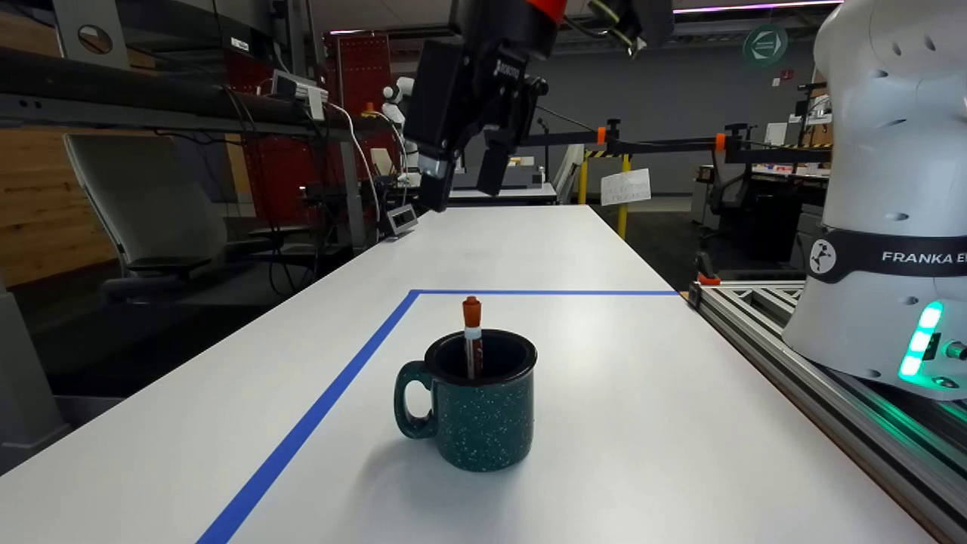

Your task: Put the red marker upright on the table.

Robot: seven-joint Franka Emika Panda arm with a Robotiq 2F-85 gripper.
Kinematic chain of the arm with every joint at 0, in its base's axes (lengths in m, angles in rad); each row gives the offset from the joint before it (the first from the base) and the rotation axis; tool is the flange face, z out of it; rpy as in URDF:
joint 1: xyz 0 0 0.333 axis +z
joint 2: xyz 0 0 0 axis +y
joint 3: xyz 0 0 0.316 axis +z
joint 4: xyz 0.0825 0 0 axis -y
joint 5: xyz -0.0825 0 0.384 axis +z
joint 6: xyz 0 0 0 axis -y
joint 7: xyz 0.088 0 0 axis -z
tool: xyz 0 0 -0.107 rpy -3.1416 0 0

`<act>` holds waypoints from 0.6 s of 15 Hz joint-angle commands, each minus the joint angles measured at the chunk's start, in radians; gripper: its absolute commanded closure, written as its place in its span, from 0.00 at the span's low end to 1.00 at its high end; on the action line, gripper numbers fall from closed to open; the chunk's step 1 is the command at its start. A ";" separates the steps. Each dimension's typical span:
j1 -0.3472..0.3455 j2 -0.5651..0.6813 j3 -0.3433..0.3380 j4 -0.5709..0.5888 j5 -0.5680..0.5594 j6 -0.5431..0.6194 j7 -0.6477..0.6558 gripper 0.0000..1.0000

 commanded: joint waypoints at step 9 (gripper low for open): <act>-0.109 0.153 0.045 0.002 -0.315 0.053 0.329 0.00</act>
